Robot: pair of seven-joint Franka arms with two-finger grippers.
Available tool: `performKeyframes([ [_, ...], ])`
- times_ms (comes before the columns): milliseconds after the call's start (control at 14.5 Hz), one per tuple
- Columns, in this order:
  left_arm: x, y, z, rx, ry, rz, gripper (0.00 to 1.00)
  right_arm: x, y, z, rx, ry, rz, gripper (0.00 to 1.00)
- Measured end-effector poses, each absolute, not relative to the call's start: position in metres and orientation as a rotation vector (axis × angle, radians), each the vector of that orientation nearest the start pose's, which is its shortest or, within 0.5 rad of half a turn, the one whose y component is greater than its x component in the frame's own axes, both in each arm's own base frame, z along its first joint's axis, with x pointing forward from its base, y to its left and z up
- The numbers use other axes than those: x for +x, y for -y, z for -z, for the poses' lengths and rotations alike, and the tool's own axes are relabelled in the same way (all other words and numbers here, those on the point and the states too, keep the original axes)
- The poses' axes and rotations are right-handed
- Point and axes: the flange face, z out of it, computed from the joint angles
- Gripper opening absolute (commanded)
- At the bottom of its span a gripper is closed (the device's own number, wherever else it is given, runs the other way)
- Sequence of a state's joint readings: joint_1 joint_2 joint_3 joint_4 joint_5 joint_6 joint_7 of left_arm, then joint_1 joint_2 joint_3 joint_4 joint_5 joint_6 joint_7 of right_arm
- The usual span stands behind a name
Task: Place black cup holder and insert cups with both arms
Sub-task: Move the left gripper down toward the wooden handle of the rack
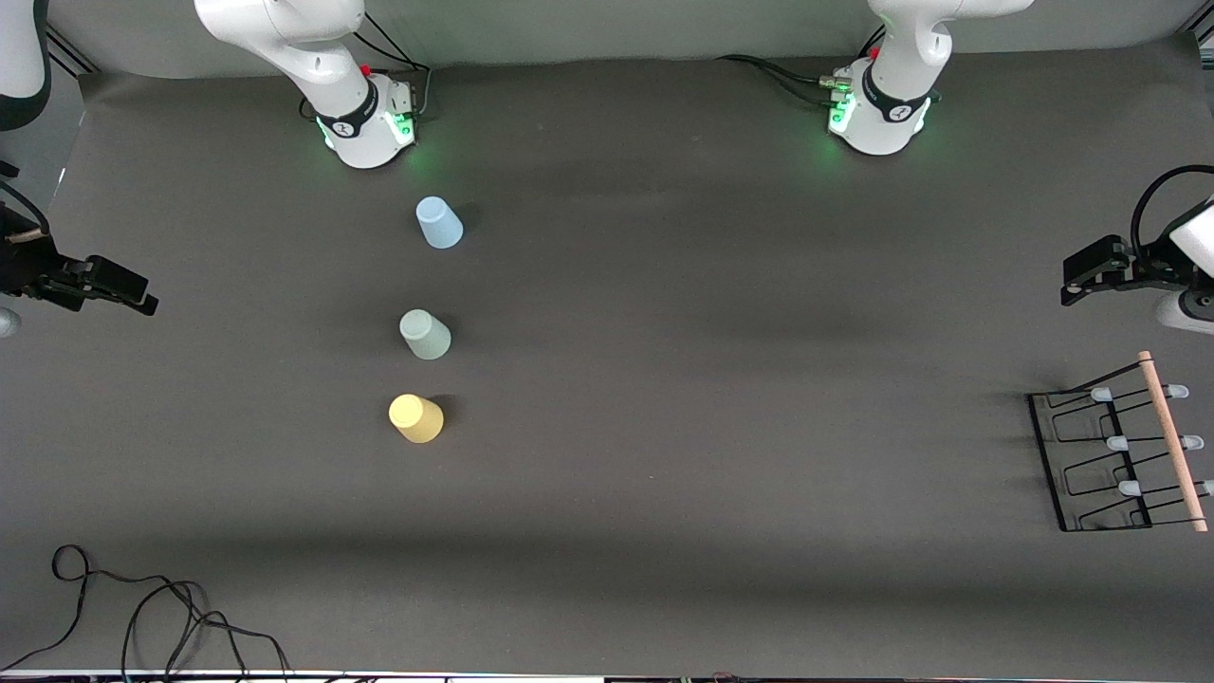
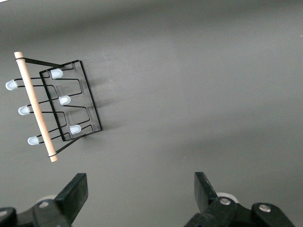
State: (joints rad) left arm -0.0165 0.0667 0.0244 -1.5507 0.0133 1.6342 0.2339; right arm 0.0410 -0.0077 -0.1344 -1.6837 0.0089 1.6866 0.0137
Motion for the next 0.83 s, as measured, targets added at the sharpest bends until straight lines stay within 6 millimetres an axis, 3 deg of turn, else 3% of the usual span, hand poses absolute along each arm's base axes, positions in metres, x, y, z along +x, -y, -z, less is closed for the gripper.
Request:
performKeyframes([
  [619,0.581,-0.002,-0.596,-3.105,-0.363,0.004,1.0,0.558,0.052,-0.584,-3.128,-0.17,0.013,1.0],
  [825,0.588,-0.012,-0.579,-3.098,-0.341,-0.03,1.0,0.559,0.052,-0.582,-3.128,-0.17,0.007,1.0],
])
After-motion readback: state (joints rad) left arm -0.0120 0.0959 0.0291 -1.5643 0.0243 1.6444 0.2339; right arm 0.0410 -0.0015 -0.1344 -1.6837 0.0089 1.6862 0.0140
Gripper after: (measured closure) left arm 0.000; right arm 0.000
